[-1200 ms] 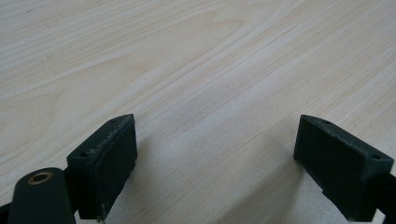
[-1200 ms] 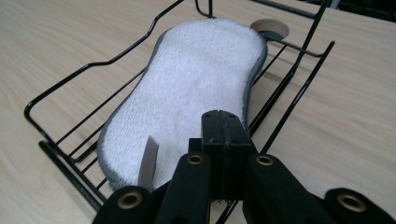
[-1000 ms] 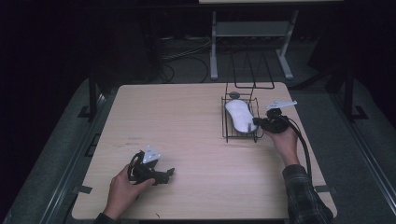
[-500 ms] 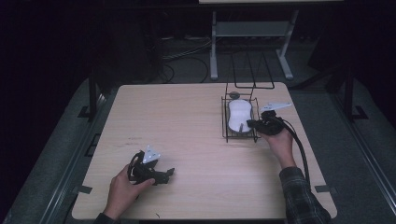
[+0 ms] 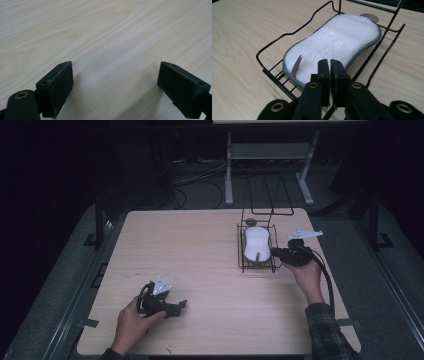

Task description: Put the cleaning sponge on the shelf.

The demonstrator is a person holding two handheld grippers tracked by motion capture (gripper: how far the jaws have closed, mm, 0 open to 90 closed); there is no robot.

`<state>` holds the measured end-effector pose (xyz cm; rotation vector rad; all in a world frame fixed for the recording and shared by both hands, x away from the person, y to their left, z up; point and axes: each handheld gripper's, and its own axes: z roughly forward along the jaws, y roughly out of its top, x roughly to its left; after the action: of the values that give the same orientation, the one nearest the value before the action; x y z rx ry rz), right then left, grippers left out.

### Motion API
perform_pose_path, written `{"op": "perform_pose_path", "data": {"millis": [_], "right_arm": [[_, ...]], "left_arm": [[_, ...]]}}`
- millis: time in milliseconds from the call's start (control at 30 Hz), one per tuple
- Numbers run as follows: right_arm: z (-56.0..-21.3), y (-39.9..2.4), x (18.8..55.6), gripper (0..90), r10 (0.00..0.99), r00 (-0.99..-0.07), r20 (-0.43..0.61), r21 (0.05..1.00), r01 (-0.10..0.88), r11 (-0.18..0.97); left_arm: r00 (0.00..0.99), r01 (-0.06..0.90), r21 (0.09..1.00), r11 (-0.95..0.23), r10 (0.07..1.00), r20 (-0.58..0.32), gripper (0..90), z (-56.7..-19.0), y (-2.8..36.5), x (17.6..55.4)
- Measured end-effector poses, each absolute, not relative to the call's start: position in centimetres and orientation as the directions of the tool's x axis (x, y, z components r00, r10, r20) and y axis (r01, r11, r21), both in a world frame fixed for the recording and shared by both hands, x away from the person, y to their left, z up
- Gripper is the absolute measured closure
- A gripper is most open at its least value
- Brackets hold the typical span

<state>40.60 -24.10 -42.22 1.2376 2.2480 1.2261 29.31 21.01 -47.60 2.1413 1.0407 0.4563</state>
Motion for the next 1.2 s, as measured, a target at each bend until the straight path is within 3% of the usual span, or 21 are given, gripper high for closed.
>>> {"op": "perform_pose_path", "data": {"millis": [333, 367, 467, 500, 1200], "right_arm": [[-41.4, -25.0, 39.2, 57.9, 0.810, -0.568, 0.145, 0.794, 0.556, 0.247], [-41.3, -25.1, 38.8, 51.1, 0.814, -0.562, 0.149, 0.796, 0.557, 0.239], [-41.3, -25.3, 38.5, 45.5, 0.815, -0.560, 0.147, 0.802, 0.550, 0.233], [-41.3, -25.4, 38.2, 40.1, 0.821, -0.553, 0.143, 0.798, 0.555, 0.236], [-41.6, -26.9, 34.0, 34.0, 0.831, -0.548, 0.099, 0.785, 0.556, 0.273]], "left_arm": [[0.614, 0.540, 0.723, -0.430, 0.790, 0.011, 12.5, -47.6, 21.0, 29.3], [0.613, 0.540, 0.724, -0.429, 0.790, 0.011, 12.5, -47.6, 21.0, 29.3], [0.614, 0.540, 0.724, -0.430, 0.789, 0.011, 12.5, -47.6, 21.0, 29.3], [0.613, 0.539, 0.725, -0.429, 0.790, 0.010, 12.5, -47.6, 21.0, 29.3], [0.614, 0.539, 0.725, -0.429, 0.789, 0.011, 12.5, -47.6, 21.0, 29.3]]}}
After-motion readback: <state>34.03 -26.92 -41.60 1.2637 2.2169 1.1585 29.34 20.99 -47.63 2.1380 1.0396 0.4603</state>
